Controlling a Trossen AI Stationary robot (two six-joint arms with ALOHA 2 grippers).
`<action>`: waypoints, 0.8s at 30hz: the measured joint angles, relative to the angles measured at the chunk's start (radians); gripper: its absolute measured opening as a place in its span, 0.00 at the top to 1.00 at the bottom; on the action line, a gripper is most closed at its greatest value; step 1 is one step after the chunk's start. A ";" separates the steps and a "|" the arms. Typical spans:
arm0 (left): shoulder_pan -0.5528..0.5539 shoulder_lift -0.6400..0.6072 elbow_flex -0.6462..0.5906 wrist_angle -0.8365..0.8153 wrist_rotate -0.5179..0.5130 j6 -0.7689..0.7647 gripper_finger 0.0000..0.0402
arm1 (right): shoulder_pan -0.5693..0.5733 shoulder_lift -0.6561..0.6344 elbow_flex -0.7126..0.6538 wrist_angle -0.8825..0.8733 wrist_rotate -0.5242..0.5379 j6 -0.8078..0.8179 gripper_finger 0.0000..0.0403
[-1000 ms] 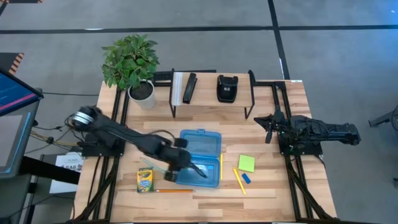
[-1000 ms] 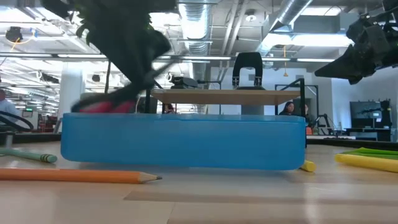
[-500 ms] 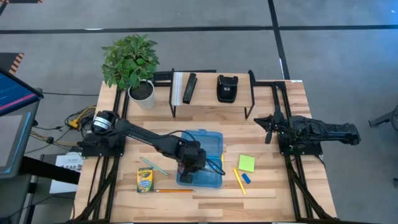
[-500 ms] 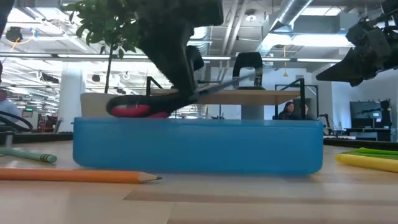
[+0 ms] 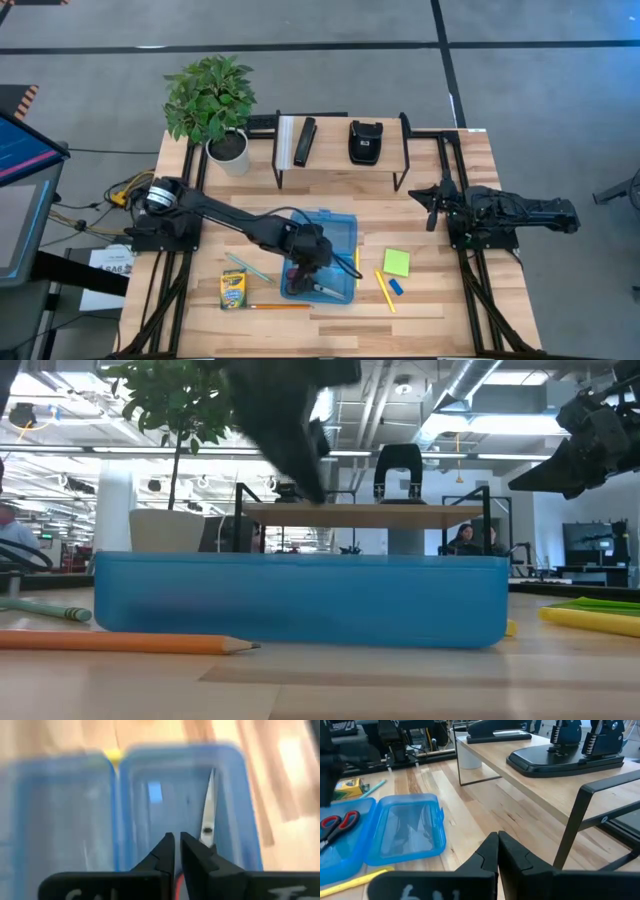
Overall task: Pack school essentials
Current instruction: Put the right yellow pen into the supply box
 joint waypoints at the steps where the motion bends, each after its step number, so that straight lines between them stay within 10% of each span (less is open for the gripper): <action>1: 0.000 -0.016 0.000 0.003 0.000 0.013 0.94 | 0.000 0.000 0.000 0.000 0.000 0.000 0.94; 8: -0.008 -0.193 -0.078 0.121 -0.002 0.090 0.90 | 0.000 0.000 0.000 -0.004 0.000 0.000 0.94; 24: -0.099 -0.721 -0.772 0.944 -0.008 0.063 0.96 | 0.000 0.000 0.000 -0.006 0.000 0.000 0.94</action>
